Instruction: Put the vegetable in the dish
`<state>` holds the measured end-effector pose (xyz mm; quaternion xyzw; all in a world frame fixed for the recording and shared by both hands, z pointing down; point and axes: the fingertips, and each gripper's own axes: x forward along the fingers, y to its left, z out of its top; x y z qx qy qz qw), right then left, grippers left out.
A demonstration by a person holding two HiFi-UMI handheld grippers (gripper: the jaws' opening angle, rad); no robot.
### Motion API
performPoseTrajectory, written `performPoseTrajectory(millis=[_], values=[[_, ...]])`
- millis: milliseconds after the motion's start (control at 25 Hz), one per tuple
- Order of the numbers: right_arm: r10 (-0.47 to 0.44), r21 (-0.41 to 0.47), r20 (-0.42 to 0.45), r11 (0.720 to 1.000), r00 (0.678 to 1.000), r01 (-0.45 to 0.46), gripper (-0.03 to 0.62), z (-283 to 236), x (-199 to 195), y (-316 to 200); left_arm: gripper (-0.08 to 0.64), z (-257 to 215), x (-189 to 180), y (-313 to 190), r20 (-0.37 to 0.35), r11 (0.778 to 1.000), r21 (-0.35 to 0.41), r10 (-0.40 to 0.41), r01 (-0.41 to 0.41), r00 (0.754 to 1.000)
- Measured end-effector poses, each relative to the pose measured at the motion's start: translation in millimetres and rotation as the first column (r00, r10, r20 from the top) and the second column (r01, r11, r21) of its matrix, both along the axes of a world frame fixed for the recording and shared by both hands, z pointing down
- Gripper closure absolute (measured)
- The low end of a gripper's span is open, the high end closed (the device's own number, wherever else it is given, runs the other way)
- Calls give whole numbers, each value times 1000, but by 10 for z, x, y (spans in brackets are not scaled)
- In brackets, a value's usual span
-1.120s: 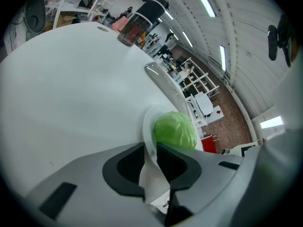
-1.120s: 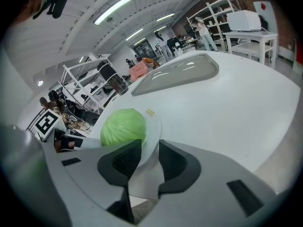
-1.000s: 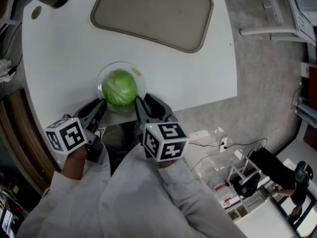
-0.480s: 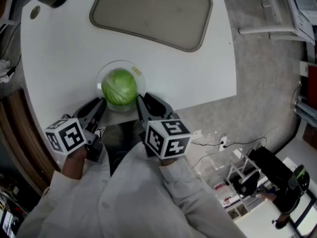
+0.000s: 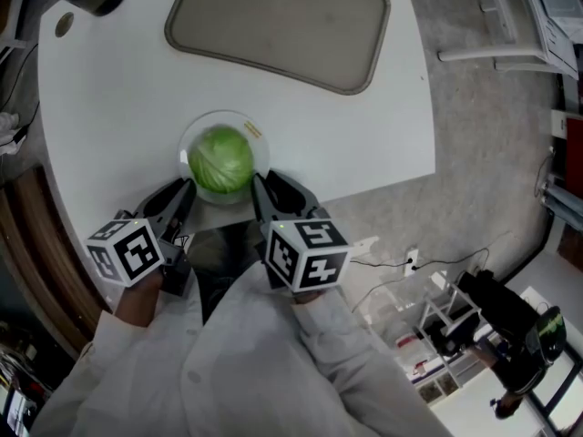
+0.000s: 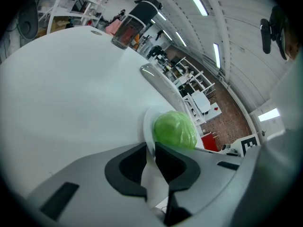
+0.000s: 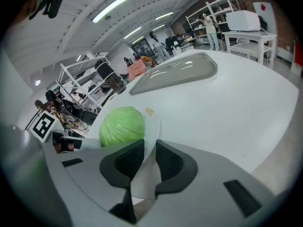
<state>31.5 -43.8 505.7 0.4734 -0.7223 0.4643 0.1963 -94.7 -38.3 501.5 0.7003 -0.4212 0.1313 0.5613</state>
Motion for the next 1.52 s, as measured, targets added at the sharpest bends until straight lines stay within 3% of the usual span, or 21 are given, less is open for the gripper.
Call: performPoseTrajectory(millis=[240, 400, 1040, 1520], values=[[14, 11, -37, 1000, 999, -14, 508, -18, 7, 12, 500, -11, 10, -1, 5, 1000, -13, 28, -28, 1000], [29, 5, -36, 1000, 999, -29, 512, -6, 15, 8, 499, -3, 23, -7, 67, 999, 10, 49, -50, 997], [55, 36, -29, 998, 998, -54, 517, -90, -67, -39, 499, -92, -67, -90, 121, 997, 60, 49, -57, 991], [116, 52, -7, 992, 993, -115, 517, -256, -119, -169, 499, -267, -121, -267, 108, 993, 84, 68, -77, 992]])
